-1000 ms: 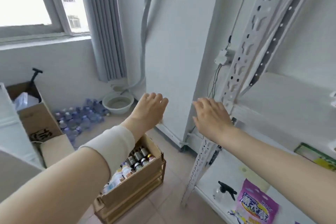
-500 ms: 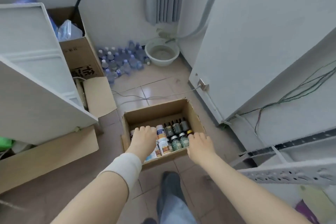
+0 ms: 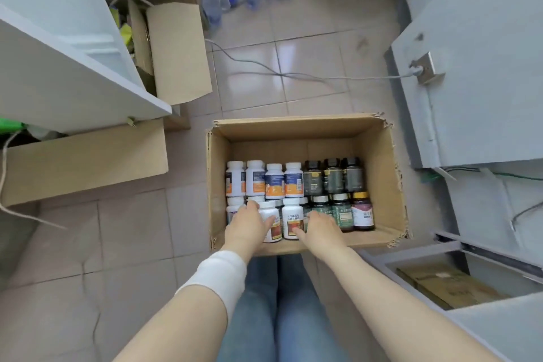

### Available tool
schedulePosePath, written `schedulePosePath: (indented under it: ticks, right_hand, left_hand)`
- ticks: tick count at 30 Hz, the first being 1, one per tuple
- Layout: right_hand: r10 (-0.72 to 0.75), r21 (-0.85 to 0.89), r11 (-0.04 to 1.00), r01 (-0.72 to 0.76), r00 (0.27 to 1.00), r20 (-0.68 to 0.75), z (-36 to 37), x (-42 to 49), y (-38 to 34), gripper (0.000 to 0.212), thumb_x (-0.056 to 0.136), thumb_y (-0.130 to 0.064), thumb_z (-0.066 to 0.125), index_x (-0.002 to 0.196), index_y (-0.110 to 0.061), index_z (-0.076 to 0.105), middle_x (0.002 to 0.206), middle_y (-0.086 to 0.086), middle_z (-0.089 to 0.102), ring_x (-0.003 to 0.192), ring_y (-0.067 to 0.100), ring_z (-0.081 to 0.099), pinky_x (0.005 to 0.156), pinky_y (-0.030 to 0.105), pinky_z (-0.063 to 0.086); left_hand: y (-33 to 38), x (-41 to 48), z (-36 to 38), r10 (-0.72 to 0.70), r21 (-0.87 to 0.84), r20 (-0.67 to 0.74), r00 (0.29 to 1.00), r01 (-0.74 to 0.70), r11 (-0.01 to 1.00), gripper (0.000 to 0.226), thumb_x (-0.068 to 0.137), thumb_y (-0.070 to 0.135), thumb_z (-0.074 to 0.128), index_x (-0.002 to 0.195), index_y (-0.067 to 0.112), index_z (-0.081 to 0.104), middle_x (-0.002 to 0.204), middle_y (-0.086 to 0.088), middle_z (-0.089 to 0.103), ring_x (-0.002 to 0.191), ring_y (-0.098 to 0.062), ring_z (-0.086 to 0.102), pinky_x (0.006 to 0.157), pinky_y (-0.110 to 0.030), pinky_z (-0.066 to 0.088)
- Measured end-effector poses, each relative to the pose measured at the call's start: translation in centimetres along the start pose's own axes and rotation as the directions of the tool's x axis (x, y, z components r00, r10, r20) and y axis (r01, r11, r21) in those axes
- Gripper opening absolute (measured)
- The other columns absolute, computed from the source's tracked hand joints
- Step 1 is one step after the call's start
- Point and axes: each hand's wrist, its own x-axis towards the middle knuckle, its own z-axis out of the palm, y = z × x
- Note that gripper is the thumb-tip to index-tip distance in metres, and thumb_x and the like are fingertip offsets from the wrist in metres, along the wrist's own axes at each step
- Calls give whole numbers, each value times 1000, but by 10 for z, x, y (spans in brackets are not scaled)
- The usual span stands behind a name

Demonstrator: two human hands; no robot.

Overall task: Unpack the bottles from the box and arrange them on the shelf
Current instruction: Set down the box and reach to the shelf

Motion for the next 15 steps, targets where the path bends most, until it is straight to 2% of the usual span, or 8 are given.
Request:
schedulePosePath:
  ticks: [3, 9, 12, 15]
  right_hand:
    - [51, 132, 990, -59, 997, 64, 10, 30, -1, 58, 86, -44, 59, 129, -8, 43, 131, 12, 50, 122, 28, 47, 97, 34, 39]
    - [83, 299, 948, -105, 993, 86, 18, 52, 5, 59, 76, -33, 74, 120, -9, 45, 124, 8, 52, 114, 24, 51, 87, 31, 40]
    - [79, 390, 913, -123, 989, 125, 15, 52, 10, 57, 73, -29, 77, 117, -10, 46, 122, 7, 55, 111, 21, 53, 87, 30, 41]
    - [85, 455, 880, -137, 987, 133, 1, 41, 15, 56, 74, -26, 76, 119, -9, 47, 123, 9, 55, 113, 22, 53, 90, 30, 42]
  left_hand:
    - [4, 24, 15, -88, -175, -26, 996, 83, 981, 61, 87, 49, 56, 133, 12, 40, 133, -10, 51, 122, -28, 50, 99, -40, 44]
    - [4, 43, 30, -187, -283, -59, 981, 164, 945, 60, 84, 42, 64, 127, 5, 46, 128, -13, 51, 119, -29, 50, 100, -37, 42]
    - [3, 44, 29, -181, -340, -25, 983, 161, 927, 52, 82, 39, 66, 119, 4, 55, 120, -15, 59, 110, -29, 57, 96, -41, 48]
    - [6, 33, 17, -162, -413, -2, 987, 147, 899, 47, 84, 35, 64, 122, 8, 55, 124, -12, 57, 112, -26, 56, 98, -40, 47]
